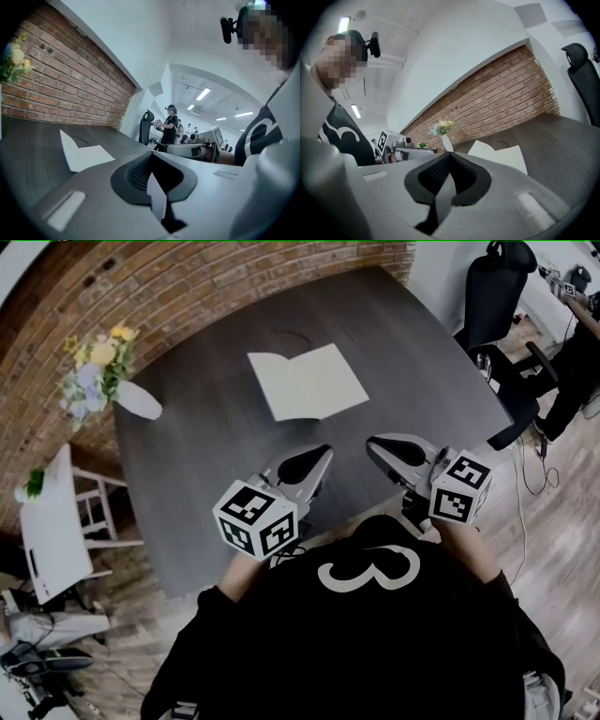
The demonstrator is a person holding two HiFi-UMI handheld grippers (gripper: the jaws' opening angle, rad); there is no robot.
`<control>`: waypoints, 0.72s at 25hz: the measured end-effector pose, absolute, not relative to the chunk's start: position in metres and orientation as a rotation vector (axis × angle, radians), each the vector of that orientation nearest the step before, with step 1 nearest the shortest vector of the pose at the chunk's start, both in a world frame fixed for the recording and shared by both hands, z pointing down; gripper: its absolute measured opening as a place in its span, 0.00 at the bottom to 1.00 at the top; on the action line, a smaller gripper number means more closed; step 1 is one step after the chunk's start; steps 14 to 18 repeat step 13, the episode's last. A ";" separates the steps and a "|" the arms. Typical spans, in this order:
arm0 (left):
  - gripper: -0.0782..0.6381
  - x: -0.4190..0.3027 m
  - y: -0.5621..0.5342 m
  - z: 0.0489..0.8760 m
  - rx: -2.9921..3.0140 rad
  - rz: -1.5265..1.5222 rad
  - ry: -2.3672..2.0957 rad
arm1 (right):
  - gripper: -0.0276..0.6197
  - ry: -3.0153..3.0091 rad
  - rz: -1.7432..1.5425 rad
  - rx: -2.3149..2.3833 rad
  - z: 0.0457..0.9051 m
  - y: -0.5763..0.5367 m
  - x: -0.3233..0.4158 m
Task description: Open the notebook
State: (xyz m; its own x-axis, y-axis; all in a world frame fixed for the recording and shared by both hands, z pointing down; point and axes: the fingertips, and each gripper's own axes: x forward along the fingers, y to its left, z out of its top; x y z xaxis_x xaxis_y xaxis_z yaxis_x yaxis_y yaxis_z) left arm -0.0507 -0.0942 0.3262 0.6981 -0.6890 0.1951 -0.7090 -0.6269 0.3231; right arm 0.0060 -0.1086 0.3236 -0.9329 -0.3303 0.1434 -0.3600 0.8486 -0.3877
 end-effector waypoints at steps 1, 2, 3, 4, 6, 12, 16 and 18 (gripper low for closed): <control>0.13 -0.050 -0.094 0.325 2.540 0.078 -1.084 | 0.04 -2.949 0.652 0.560 0.324 -0.109 0.007; 0.13 -0.049 -0.095 0.323 2.546 0.080 -1.083 | 0.04 -2.946 0.663 0.565 0.324 -0.109 0.007; 0.13 -0.050 -0.096 0.321 2.550 0.080 -1.084 | 0.04 -2.945 0.668 0.566 0.323 -0.110 0.006; 0.13 -0.050 -0.097 0.320 2.552 0.079 -1.087 | 0.04 -2.945 0.666 0.565 0.322 -0.110 0.006; 0.13 -0.051 -0.099 0.318 2.553 0.074 -1.092 | 0.04 -2.945 0.657 0.560 0.321 -0.109 0.005; 0.13 -0.050 -0.102 0.321 2.537 0.062 -1.087 | 0.04 -2.938 0.649 0.596 0.319 -0.112 0.014; 0.13 -0.050 -0.104 0.321 2.535 0.057 -1.086 | 0.04 -2.938 0.645 0.606 0.318 -0.114 0.016; 0.13 -0.050 -0.104 0.321 2.535 0.057 -1.086 | 0.04 -2.938 0.645 0.606 0.318 -0.114 0.016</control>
